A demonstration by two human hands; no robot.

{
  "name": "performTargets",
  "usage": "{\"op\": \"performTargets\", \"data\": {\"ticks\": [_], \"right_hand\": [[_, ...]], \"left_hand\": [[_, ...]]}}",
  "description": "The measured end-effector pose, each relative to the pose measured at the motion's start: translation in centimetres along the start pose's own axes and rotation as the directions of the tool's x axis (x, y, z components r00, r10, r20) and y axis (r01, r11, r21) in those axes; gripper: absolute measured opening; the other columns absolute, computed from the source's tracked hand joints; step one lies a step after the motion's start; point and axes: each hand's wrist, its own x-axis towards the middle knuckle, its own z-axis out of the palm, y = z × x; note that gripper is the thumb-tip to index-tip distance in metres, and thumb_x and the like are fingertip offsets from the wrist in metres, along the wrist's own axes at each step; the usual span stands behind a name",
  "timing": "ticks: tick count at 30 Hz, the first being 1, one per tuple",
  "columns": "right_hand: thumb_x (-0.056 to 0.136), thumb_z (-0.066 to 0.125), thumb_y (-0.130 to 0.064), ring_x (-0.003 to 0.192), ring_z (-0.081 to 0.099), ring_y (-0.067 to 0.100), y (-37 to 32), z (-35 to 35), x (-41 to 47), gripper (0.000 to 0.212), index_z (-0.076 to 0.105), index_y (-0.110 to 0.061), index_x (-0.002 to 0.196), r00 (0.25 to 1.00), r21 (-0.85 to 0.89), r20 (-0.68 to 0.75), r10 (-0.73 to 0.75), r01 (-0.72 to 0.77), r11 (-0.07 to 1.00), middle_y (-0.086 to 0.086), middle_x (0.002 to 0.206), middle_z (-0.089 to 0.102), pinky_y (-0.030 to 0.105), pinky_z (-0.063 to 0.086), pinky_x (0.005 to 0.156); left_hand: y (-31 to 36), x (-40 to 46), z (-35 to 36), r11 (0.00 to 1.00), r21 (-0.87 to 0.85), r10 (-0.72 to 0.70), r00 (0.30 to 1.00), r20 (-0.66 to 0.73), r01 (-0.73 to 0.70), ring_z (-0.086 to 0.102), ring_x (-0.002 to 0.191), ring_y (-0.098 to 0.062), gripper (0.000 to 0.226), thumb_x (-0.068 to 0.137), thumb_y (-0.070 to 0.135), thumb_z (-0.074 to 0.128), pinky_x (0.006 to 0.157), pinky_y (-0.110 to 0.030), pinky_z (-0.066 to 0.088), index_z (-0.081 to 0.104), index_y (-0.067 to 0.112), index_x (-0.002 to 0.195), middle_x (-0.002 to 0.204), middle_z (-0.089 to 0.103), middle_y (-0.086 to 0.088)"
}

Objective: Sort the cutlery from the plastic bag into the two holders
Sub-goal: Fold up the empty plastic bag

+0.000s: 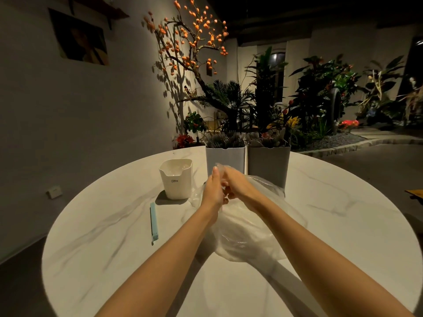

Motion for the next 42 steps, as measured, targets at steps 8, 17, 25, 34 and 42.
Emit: {"op": "performTargets", "data": {"ticks": [8, 17, 25, 34, 42], "right_hand": [[0.103, 0.037, -0.024, 0.062, 0.047, 0.008, -2.6, 2.7, 2.4, 0.035, 0.059, -0.011, 0.080, 1.000, 0.169, -0.007, -0.021, 0.022, 0.985, -0.002, 0.067, 0.053, 0.019, 0.041, 0.055], [0.103, 0.041, -0.017, 0.076, 0.056, 0.007, -2.9, 4.8, 5.3, 0.029, 0.060, -0.016, 0.126, 0.994, 0.157, 0.088, -0.066, 0.052, 0.986, 0.003, 0.098, 0.064, 0.013, 0.044, 0.057], [0.102, 0.041, -0.006, 0.093, 0.060, 0.004, -4.0, 5.1, 8.6, 0.037, 0.053, -0.024, 0.132, 0.979, 0.210, 0.151, -0.136, 0.102, 0.972, -0.004, 0.104, 0.063, 0.012, 0.050, 0.070], [0.095, 0.055, -0.004, 0.085, 0.066, 0.014, -3.5, 6.0, 12.6, 0.036, 0.058, -0.011, 0.130, 0.990, 0.291, 0.091, -0.105, 0.074, 0.954, 0.011, 0.103, 0.069, 0.018, 0.052, 0.066], [0.092, 0.063, -0.014, 0.066, 0.061, 0.012, -1.8, 7.0, 14.7, 0.029, 0.063, 0.001, 0.116, 0.999, 0.253, 0.033, -0.013, 0.005, 0.967, 0.007, 0.083, 0.065, 0.018, 0.052, 0.056]], "left_hand": [[2.5, 1.9, -3.2, 0.992, 0.036, 0.126, 0.984, -0.126, -0.122, 0.055, 0.084, -0.009, 0.032, 0.098, 0.052, 0.038, 0.071, -0.028, 0.047, 0.051, 0.023, 0.101, 0.089, 0.056, 0.008], [3.4, 4.2, -5.9, 0.996, -0.086, -0.034, 0.965, -0.259, 0.012, 0.052, 0.101, -0.018, 0.046, 0.103, 0.042, 0.035, 0.084, -0.034, 0.048, 0.050, 0.012, 0.134, 0.116, 0.056, -0.005], [4.6, 6.9, -7.7, 0.999, 0.043, 0.027, 0.949, -0.315, -0.014, 0.059, 0.106, -0.024, 0.045, 0.104, 0.039, 0.030, 0.097, -0.040, 0.048, 0.056, 0.009, 0.126, 0.116, 0.062, -0.011], [5.3, 9.6, -10.0, 1.000, -0.018, -0.002, 0.953, -0.302, -0.004, 0.061, 0.106, -0.028, 0.038, 0.103, 0.038, 0.037, 0.096, -0.048, 0.050, 0.062, 0.012, 0.115, 0.114, 0.064, -0.012], [5.7, 11.6, -11.4, 0.990, -0.107, 0.057, 0.947, -0.315, -0.095, 0.066, 0.093, -0.024, 0.034, 0.105, 0.033, 0.031, 0.084, -0.041, 0.054, 0.057, 0.010, 0.112, 0.102, 0.069, -0.006]]}}
